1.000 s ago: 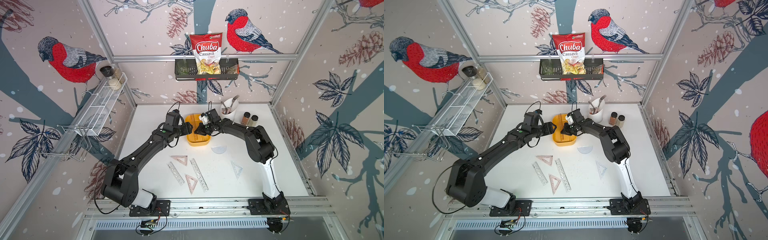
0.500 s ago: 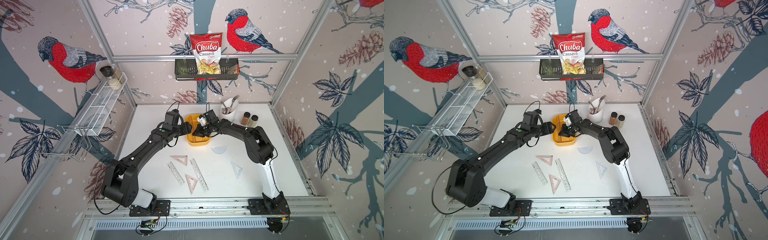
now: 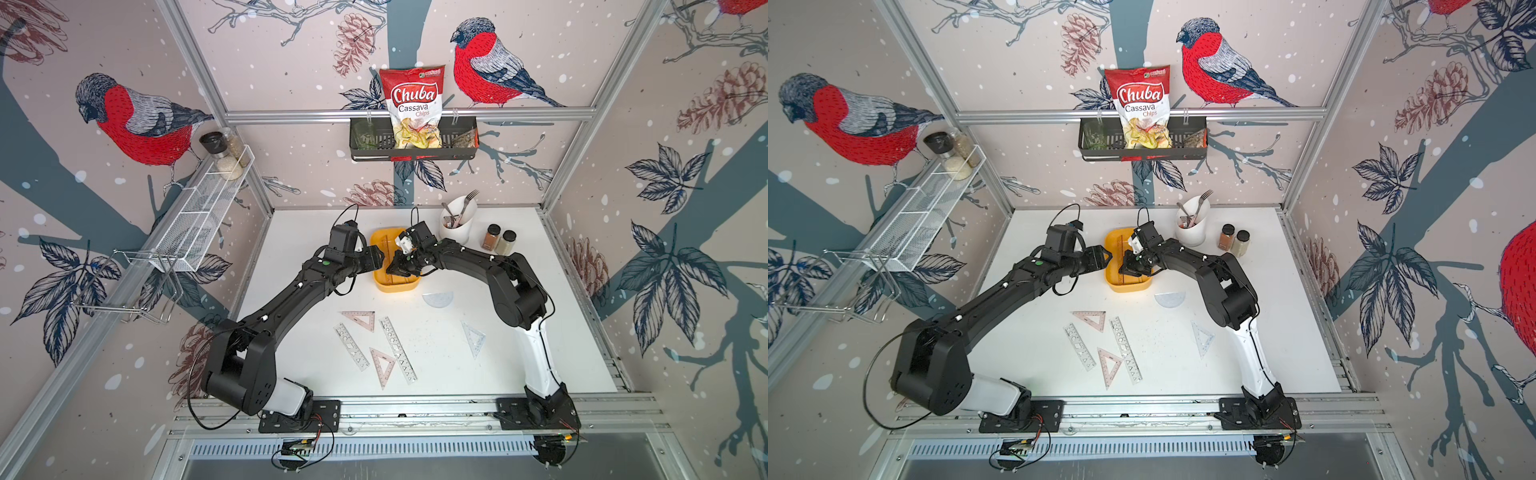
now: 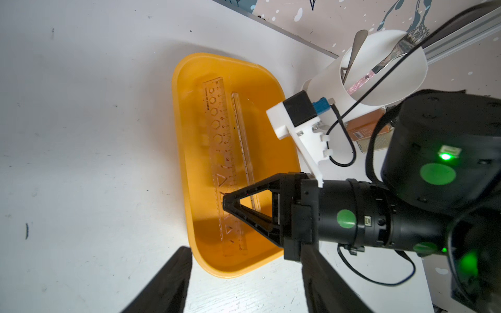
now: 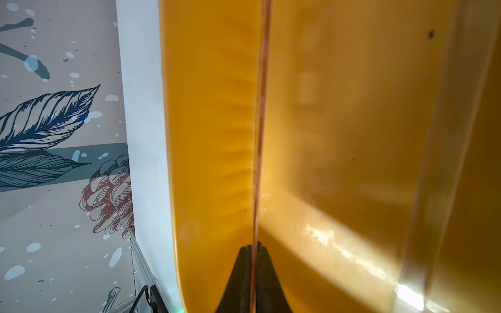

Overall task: Put the scattered rulers into the storage box
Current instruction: Place the ruler in the storage box.

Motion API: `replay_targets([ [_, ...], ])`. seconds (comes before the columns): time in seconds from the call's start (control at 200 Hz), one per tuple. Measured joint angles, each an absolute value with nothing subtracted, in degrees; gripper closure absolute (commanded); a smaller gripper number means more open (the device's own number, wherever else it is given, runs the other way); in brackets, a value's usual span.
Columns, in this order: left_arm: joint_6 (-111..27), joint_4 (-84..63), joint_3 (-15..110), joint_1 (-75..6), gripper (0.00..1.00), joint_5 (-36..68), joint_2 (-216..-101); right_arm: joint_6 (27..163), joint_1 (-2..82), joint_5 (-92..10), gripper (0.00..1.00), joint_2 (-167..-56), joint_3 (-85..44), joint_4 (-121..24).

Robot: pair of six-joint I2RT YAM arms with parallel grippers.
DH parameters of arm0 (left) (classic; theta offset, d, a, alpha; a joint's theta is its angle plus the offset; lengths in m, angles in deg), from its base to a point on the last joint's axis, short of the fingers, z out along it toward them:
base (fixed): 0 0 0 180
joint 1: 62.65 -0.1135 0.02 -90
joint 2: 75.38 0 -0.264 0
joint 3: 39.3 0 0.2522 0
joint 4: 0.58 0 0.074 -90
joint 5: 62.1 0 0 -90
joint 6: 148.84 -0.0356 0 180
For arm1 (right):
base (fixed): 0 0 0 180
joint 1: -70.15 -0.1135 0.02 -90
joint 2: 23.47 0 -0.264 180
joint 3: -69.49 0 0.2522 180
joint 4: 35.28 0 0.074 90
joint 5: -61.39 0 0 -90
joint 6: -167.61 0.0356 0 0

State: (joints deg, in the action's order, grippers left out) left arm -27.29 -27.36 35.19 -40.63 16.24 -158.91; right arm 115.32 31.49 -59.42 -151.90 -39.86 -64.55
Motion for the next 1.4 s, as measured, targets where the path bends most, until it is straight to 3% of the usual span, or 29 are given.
replay_targets([
  [0.305,-27.3,-27.3,34.9,-40.7,0.32,16.2,-159.0,115.1,31.5,-59.1,0.85,-154.8,-42.8,-67.2],
  [0.85,-27.1,-27.0,34.7,-41.1,0.32,16.0,-159.5,110.6,32.0,-55.0,0.57,-156.0,-49.8,-74.7],
  [1.01,-26.6,-27.0,33.9,-41.1,0.32,16.0,-159.1,107.7,31.5,-51.7,0.54,-152.8,-49.6,-77.7],
  [1.275,-24.3,-27.0,24.3,-41.1,0.31,16.3,-150.1,103.3,18.8,-37.9,0.51,-124.8,-19.3,-70.4],
  [1.4,-22.8,-27.0,19.3,-41.1,0.31,16.5,-146.3,105.0,11.3,-29.6,0.51,-119.9,-8.7,-67.5],
])
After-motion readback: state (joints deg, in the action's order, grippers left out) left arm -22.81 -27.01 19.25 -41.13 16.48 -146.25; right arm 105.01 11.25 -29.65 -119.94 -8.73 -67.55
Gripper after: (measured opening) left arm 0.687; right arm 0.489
